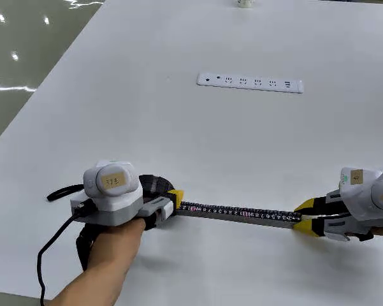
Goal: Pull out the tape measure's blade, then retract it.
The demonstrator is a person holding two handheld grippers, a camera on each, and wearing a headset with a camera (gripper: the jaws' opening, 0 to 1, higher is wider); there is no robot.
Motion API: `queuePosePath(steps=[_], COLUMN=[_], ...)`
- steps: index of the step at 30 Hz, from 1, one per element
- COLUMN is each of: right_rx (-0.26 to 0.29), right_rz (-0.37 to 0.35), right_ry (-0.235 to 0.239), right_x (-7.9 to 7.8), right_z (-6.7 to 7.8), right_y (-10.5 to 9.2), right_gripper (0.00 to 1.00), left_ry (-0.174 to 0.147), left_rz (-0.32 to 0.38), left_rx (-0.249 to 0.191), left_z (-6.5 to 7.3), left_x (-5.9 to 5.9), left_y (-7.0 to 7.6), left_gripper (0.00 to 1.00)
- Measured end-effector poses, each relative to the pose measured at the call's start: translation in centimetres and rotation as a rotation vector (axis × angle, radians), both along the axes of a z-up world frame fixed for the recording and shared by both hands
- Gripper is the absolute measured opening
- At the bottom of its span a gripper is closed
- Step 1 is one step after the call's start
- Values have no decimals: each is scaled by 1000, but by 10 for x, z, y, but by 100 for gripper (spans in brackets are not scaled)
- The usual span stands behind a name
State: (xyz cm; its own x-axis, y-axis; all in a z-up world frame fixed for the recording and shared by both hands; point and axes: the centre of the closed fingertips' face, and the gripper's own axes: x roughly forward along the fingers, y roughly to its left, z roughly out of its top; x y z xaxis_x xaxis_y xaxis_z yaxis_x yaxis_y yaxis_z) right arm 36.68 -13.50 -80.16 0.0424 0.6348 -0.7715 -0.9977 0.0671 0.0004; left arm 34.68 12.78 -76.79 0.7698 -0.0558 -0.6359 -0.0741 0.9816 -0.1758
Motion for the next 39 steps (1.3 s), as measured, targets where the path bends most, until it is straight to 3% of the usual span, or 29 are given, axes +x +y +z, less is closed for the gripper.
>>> queuePosePath(steps=[39], right_rx=[-7], right_rz=[15], right_ry=[-3], right_x=[-2], right_z=[0], right_y=[0], right_gripper=[10], left_ry=[82], left_rz=[-10], left_rx=[73], left_z=[-13], left_x=[2], left_y=[2], left_gripper=[61])
